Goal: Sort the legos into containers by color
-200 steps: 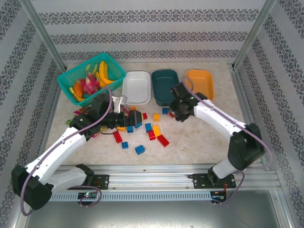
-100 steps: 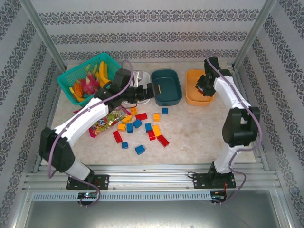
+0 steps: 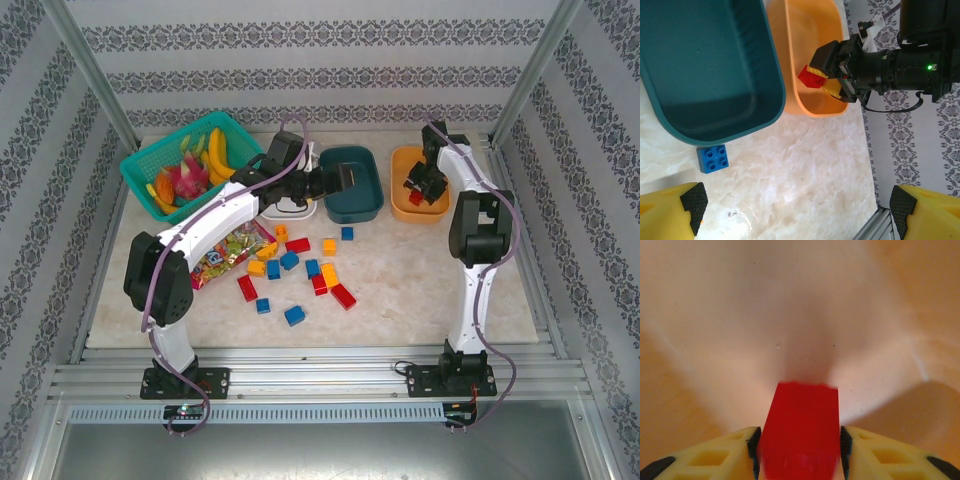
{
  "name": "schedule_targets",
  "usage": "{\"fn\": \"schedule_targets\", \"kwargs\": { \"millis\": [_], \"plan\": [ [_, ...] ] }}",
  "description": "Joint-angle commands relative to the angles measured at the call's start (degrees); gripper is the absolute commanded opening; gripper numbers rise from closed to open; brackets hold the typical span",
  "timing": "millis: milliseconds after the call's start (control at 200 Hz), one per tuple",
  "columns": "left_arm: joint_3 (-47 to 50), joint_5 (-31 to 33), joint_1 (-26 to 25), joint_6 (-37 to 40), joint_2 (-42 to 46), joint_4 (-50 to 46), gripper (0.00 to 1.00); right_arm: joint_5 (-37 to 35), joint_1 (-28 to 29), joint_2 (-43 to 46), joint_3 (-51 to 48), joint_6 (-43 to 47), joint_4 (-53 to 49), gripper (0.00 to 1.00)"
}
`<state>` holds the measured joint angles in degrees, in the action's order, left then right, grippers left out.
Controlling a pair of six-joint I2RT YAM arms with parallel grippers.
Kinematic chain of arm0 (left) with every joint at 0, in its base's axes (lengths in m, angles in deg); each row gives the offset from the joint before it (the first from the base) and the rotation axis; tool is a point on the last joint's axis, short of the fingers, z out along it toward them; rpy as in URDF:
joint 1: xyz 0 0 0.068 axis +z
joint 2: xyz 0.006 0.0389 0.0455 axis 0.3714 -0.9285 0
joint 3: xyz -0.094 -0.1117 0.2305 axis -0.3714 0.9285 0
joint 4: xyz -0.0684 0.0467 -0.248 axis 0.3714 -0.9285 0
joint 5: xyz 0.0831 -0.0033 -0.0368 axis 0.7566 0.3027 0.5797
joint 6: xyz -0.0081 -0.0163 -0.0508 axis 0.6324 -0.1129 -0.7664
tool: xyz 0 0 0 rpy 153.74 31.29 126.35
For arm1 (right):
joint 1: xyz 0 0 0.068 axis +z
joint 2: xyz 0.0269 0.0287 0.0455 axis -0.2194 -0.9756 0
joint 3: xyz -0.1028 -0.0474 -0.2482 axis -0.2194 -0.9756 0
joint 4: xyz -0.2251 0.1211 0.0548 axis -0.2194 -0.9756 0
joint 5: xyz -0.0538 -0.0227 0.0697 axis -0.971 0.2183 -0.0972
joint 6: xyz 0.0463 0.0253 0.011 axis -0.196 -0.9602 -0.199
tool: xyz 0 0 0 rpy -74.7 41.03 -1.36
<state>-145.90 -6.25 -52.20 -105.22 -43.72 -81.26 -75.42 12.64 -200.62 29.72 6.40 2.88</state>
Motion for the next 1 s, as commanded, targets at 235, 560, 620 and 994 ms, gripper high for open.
{"fn": "schedule_targets", "kwargs": {
  "millis": [235, 560, 620, 994],
  "plan": [
    [3.7, 10.4, -0.9, 0.2, 8.6, -13.0, 0.94, -1.3, 3.3, 12.2, 1.0, 5.5, -0.2, 0.62],
    [18.8, 21.2, -0.7, -0.2, 18.6, -19.5, 0.88, 6.5, 20.0, 42.5, -32.7, 12.0, 24.9, 0.64],
    [18.8, 22.8, -0.7, -1.0, 16.9, -19.3, 0.86, 12.4, 22.2, 47.3, -41.7, 11.0, 32.5, 0.66],
    [6.7, 30.5, -0.6, -1.1, -1.4, -24.8, 0.75, 12.9, 31.3, 64.0, -73.2, 5.9, 56.4, 0.74]
  ]
}}
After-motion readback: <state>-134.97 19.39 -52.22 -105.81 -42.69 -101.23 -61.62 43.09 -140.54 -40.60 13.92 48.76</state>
